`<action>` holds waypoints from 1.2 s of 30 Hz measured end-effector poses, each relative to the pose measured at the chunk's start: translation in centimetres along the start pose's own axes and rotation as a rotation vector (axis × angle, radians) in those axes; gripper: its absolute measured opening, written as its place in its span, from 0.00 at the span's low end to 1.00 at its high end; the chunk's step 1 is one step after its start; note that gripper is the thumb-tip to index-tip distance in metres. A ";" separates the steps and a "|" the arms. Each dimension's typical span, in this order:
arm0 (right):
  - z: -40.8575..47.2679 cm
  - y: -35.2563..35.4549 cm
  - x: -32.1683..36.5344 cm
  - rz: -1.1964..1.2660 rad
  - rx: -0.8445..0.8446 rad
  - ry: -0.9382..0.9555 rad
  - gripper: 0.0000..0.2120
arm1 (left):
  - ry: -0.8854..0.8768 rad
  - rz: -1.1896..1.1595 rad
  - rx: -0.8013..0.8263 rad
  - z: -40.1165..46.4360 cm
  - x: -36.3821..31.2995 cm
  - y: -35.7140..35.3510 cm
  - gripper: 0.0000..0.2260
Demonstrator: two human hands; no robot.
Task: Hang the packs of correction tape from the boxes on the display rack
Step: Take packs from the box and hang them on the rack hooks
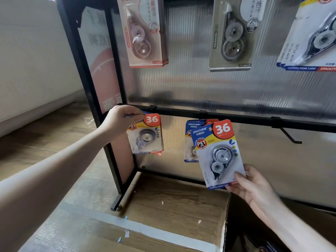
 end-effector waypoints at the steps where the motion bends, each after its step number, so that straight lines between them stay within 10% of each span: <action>1: 0.2 -0.4 -0.1 0.010 0.007 -0.005 0.46 | 0.000 -0.003 -0.005 0.2 0.1 -0.2 0.05; 36: 0.4 -1.2 -4.3 0.103 -0.060 -0.055 0.45 | -0.047 0.027 -0.020 0.5 3.7 -1.4 0.08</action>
Point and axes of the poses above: each hand's wrist, its own z-axis towards the middle knuckle, its own y-axis out of the back of the hand, x = y × z, the point moved 5 cm from there along z, towards the middle knuckle, and after that the axes turned 4 degrees about -x, right-handed, at the moved point
